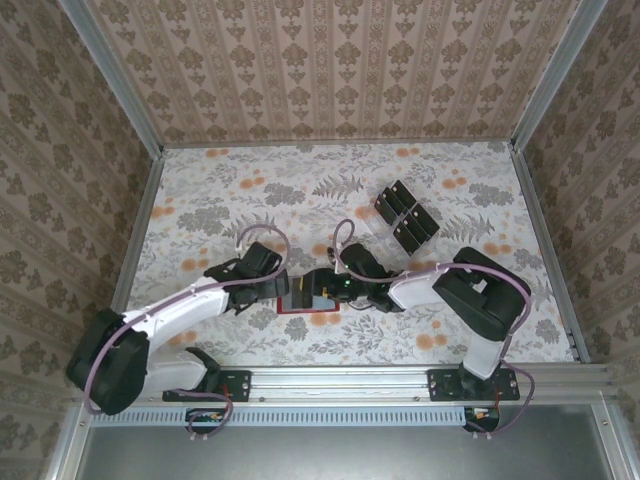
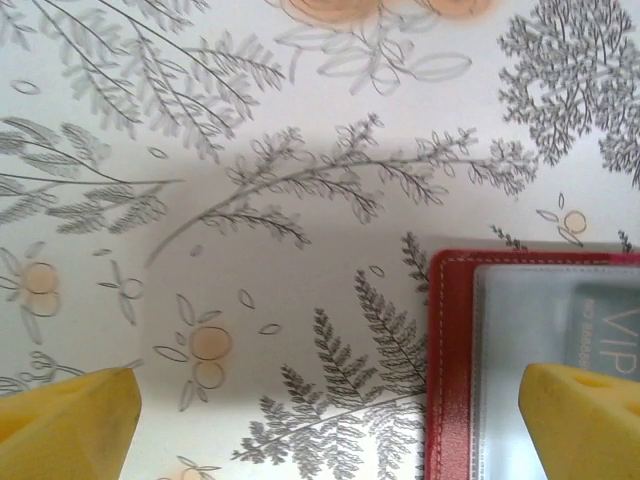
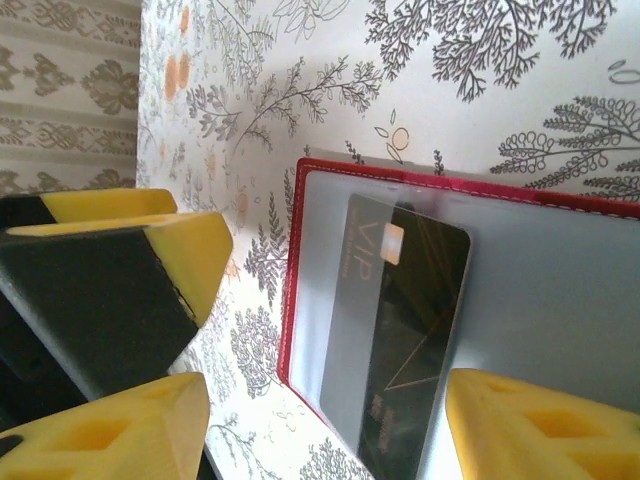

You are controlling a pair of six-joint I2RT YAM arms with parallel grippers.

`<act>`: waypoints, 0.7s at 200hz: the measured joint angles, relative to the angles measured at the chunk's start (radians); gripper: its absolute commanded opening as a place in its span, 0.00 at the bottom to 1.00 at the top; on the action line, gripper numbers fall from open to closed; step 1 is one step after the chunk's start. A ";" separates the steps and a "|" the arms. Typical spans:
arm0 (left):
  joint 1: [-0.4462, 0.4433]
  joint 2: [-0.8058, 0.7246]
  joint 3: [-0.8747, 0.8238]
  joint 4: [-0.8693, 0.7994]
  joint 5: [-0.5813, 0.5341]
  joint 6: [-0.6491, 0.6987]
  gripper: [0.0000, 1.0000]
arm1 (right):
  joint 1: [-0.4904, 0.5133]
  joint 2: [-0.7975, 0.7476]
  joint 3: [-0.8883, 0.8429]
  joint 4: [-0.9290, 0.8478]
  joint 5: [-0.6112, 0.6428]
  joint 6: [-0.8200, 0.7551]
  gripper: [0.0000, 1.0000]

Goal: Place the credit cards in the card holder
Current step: Insert the credit card into the card holder.

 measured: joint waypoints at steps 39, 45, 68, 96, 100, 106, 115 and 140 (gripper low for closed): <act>0.011 -0.042 -0.038 -0.002 0.008 -0.001 1.00 | 0.000 -0.082 0.089 -0.254 0.054 -0.098 0.59; 0.011 -0.042 -0.049 -0.003 0.010 -0.001 1.00 | 0.000 -0.092 0.105 -0.295 0.066 -0.117 0.54; 0.011 -0.041 -0.080 -0.011 0.011 -0.008 1.00 | 0.003 -0.107 0.180 -0.451 0.132 -0.187 0.22; 0.011 -0.041 -0.085 -0.018 0.010 -0.025 1.00 | 0.009 -0.102 0.237 -0.581 0.182 -0.252 0.06; 0.011 -0.041 -0.085 -0.018 0.010 -0.027 1.00 | 0.010 -0.099 0.242 -0.593 0.184 -0.254 0.06; 0.011 -0.041 -0.085 -0.018 0.008 -0.032 1.00 | 0.011 -0.092 0.252 -0.611 0.187 -0.261 0.06; 0.011 -0.041 -0.085 -0.019 0.006 -0.039 1.00 | 0.014 -0.074 0.269 -0.632 0.192 -0.274 0.05; 0.012 -0.035 -0.086 -0.023 -0.002 -0.050 1.00 | 0.025 -0.011 0.308 -0.662 0.201 -0.291 0.05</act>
